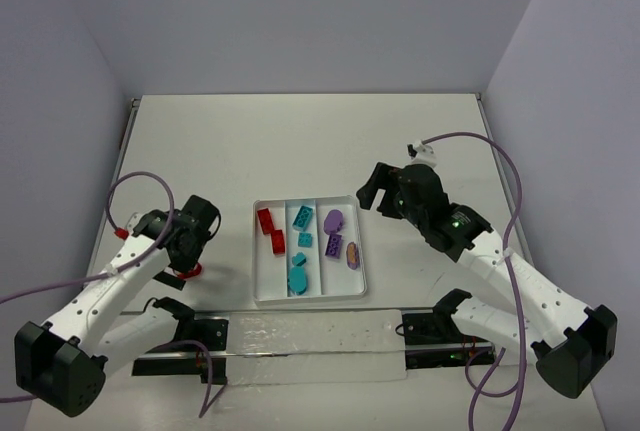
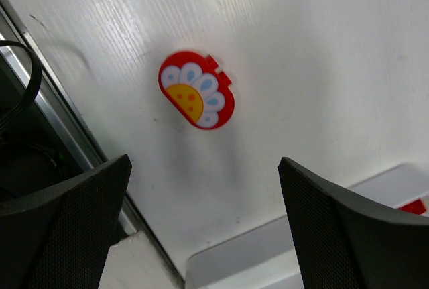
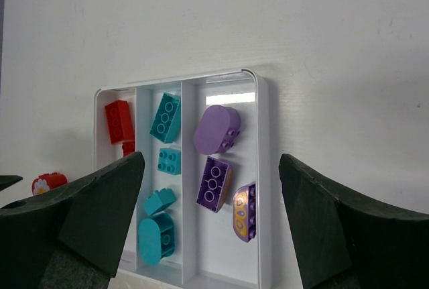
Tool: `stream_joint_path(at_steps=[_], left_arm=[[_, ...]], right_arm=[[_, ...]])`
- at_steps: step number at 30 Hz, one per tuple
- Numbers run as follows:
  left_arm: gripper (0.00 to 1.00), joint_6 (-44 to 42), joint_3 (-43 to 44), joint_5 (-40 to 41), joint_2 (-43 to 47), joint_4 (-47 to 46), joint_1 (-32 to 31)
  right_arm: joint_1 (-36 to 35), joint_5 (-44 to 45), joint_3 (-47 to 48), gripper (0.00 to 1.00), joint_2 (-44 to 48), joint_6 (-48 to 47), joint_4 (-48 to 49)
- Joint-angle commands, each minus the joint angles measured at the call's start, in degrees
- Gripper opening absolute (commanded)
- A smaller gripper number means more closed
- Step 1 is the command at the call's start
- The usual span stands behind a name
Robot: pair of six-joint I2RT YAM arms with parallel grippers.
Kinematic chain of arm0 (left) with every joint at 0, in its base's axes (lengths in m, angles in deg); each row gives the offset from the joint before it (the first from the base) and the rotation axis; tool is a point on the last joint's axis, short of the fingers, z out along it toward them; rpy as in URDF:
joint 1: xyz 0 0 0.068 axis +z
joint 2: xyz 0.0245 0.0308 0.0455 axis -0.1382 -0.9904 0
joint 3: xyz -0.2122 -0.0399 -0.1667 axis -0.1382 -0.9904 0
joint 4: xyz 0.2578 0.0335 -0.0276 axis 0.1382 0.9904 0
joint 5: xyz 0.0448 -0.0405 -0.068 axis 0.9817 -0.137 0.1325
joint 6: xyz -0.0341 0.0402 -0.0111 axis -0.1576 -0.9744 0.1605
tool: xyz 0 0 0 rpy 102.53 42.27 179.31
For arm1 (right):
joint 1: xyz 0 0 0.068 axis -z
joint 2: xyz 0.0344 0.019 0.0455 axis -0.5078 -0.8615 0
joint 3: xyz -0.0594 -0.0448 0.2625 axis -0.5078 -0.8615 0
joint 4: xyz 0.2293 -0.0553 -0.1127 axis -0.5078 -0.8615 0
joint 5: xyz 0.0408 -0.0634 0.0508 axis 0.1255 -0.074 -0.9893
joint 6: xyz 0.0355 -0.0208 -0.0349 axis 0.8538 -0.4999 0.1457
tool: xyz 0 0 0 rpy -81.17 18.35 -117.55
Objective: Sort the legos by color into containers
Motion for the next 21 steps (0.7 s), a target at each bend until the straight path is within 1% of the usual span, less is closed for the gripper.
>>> stream_joint_path(at_steps=[1,4,6,9,11,15,18,20,21], left_arm=[[0.99,2.12,-1.47,0.59,-0.29,-2.15,5.28],[0.99,-2.63,-3.67,-1.04,-2.75,-8.16,9.45],[0.99,-4.99,-5.06,-2.70,-4.50,-11.36,13.45],[0.99,-9.56,-6.40,-3.91,-6.61,-16.56,16.90],[0.99,-11.52,-6.72,-4.56,-8.29,-18.95,18.67],[0.99,-14.63,-7.41,-5.76,-10.79,-23.26,20.15],[0.96,-15.57,-8.03,-6.72,-12.34,-25.26,20.41],[0.88,-15.41,-7.72,-7.52,-14.86,-25.58,20.51],[0.81,-15.22,-7.24,-7.55,-15.66,-24.71,20.51]], right_arm=[[-0.37,-0.28,-1.11,0.89,1.12,-0.27,2.69],[-0.37,-0.28,-1.02,0.89,0.89,-0.53,2.49],[-0.37,-0.11,-0.93,0.89,0.86,-0.65,2.35],[-0.45,0.17,-0.93,0.89,0.77,-0.90,2.16],[-0.37,0.25,-0.84,0.89,0.59,-0.88,2.09],[-0.37,0.25,-0.84,0.89,-0.10,-0.70,1.99],[-0.39,0.07,-0.52,0.89,-0.70,-0.70,2.09],[-0.37,0.08,-0.18,0.89,-0.90,-0.78,1.84],[-0.37,0.07,-0.07,0.89,-0.97,-0.79,1.75]])
